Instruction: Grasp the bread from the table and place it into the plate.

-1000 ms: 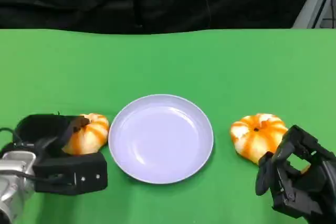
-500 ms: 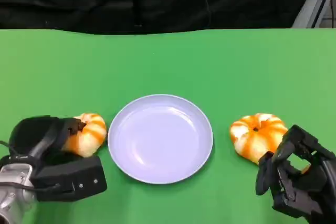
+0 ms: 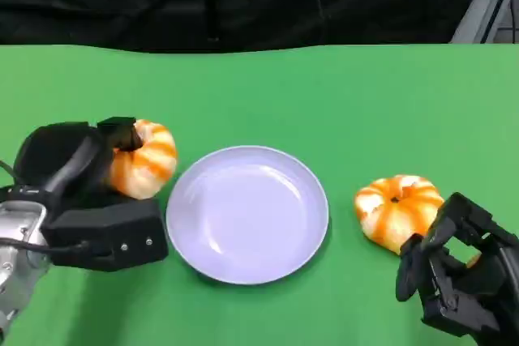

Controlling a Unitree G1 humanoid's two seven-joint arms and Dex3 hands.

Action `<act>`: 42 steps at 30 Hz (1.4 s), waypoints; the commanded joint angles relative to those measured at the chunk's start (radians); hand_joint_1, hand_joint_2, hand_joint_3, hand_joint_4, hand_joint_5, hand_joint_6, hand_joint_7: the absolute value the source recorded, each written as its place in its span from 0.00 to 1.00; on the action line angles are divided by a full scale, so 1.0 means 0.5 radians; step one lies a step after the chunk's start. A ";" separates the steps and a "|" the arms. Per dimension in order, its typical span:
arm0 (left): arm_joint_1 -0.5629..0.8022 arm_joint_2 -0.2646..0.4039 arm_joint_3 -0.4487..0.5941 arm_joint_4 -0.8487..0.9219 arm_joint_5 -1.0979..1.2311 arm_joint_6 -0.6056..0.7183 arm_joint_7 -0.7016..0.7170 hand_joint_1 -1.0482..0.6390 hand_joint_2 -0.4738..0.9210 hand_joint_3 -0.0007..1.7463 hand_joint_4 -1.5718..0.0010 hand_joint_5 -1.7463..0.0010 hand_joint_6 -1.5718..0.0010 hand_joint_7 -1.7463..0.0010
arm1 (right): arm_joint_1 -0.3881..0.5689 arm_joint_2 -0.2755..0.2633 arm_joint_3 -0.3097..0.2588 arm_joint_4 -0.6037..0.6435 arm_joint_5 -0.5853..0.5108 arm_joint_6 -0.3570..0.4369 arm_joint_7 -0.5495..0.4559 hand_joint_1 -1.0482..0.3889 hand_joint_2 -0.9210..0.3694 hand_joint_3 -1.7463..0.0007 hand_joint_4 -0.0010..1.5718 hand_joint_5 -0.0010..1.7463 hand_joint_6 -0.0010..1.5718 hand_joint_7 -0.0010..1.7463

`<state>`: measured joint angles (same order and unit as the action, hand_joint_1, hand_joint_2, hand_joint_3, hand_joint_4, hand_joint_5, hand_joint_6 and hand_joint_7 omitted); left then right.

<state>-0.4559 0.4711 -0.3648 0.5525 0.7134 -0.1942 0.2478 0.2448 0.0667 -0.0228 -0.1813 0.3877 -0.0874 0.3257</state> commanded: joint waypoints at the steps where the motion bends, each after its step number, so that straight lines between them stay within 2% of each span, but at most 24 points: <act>1: 0.024 0.024 0.002 -0.225 0.026 0.050 -0.134 0.56 1.00 0.10 0.53 0.00 0.48 0.26 | 0.009 -0.025 -0.011 -0.027 0.008 0.012 -0.010 0.62 0.39 0.24 0.56 1.00 0.45 0.93; 6: 0.041 -0.064 -0.077 -0.372 0.114 0.156 -0.241 0.57 0.97 0.08 0.54 0.00 0.46 0.28 | 0.013 -0.023 -0.005 -0.032 0.016 -0.001 0.006 0.64 0.38 0.23 0.56 1.00 0.44 0.94; 10: 0.009 -0.169 -0.200 -0.318 0.178 0.130 -0.275 0.55 1.00 0.14 0.57 0.00 0.61 0.11 | 0.016 -0.022 0.001 -0.047 0.004 0.013 -0.012 0.63 0.39 0.24 0.56 1.00 0.44 0.95; 14: -0.022 -0.230 -0.264 -0.282 0.206 0.122 -0.303 0.56 1.00 0.11 0.58 0.00 0.61 0.14 | 0.022 -0.016 0.008 -0.055 -0.004 0.013 -0.024 0.62 0.39 0.24 0.56 1.00 0.44 0.94; 20: -0.056 -0.289 -0.302 -0.257 0.140 0.010 -0.412 0.54 1.00 0.12 0.59 0.00 0.67 0.06 | 0.028 -0.003 0.015 -0.053 0.009 -0.008 -0.011 0.62 0.39 0.23 0.57 1.00 0.45 0.94; 21: -0.064 -0.296 -0.302 -0.235 0.111 -0.038 -0.428 0.55 1.00 0.10 0.58 0.03 0.61 0.18 | 0.028 0.003 0.019 -0.053 -0.002 -0.013 -0.022 0.62 0.39 0.23 0.57 1.00 0.45 0.94; 22: -0.070 -0.304 -0.302 -0.215 0.084 -0.072 -0.449 0.56 1.00 0.08 0.53 0.15 0.52 0.39 | 0.026 0.007 0.021 -0.051 -0.006 -0.019 -0.025 0.61 0.39 0.24 0.57 1.00 0.45 0.94; 23: -0.075 -0.305 -0.303 -0.206 0.072 -0.089 -0.475 0.53 1.00 0.08 0.48 0.38 0.42 0.68 | 0.026 0.009 0.023 -0.052 -0.010 -0.020 -0.028 0.61 0.39 0.24 0.58 1.00 0.45 0.93; 24: -0.077 -0.295 -0.308 -0.221 0.077 -0.081 -0.522 0.51 1.00 0.09 0.45 0.54 0.38 0.82 | 0.025 0.006 0.024 -0.056 -0.010 -0.015 -0.028 0.61 0.39 0.24 0.58 1.00 0.45 0.93; 25: -0.077 -0.287 -0.312 -0.233 0.083 -0.074 -0.557 0.41 1.00 0.12 0.53 0.76 0.45 0.92 | 0.024 0.004 0.025 -0.058 -0.009 -0.011 -0.028 0.61 0.38 0.24 0.57 1.00 0.45 0.93; 27: -0.062 -0.269 -0.304 -0.279 0.071 -0.042 -0.666 0.28 1.00 0.16 0.67 0.92 0.58 0.98 | 0.023 -0.003 0.025 -0.060 -0.008 -0.005 -0.026 0.60 0.38 0.24 0.57 1.00 0.45 0.93; 29: -0.053 -0.248 -0.302 -0.311 0.069 -0.022 -0.765 0.11 1.00 0.22 0.92 0.98 0.77 1.00 | 0.021 -0.004 0.023 -0.056 -0.007 -0.008 -0.026 0.61 0.38 0.24 0.57 1.00 0.45 0.93; 30: -0.051 -0.237 -0.304 -0.323 0.073 -0.015 -0.807 0.08 1.00 0.23 0.96 0.99 0.80 1.00 | 0.022 -0.004 0.022 -0.059 -0.001 0.005 -0.031 0.61 0.38 0.24 0.57 1.00 0.45 0.93; 31: -0.049 -0.231 -0.304 -0.332 0.077 -0.008 -0.835 0.04 1.00 0.26 0.98 1.00 0.86 1.00 | 0.022 -0.004 0.022 -0.063 0.003 0.015 -0.035 0.61 0.39 0.24 0.58 1.00 0.46 0.93; 34: -0.040 -0.217 -0.304 -0.343 0.087 -0.006 -0.868 0.01 1.00 0.28 1.00 1.00 0.91 1.00 | 0.029 -0.008 0.022 -0.070 0.004 0.017 -0.034 0.61 0.39 0.23 0.57 1.00 0.46 0.93; 42: -0.010 -0.201 -0.291 -0.395 0.087 0.036 -0.895 0.00 1.00 0.31 1.00 1.00 0.93 0.99 | 0.034 -0.010 0.017 -0.069 0.001 0.018 -0.031 0.62 0.39 0.23 0.56 1.00 0.46 0.93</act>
<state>-0.4797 0.3479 -0.5180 0.3787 0.7602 -0.1881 -0.1779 0.2541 0.0735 -0.0093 -0.2075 0.3858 -0.0816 0.3140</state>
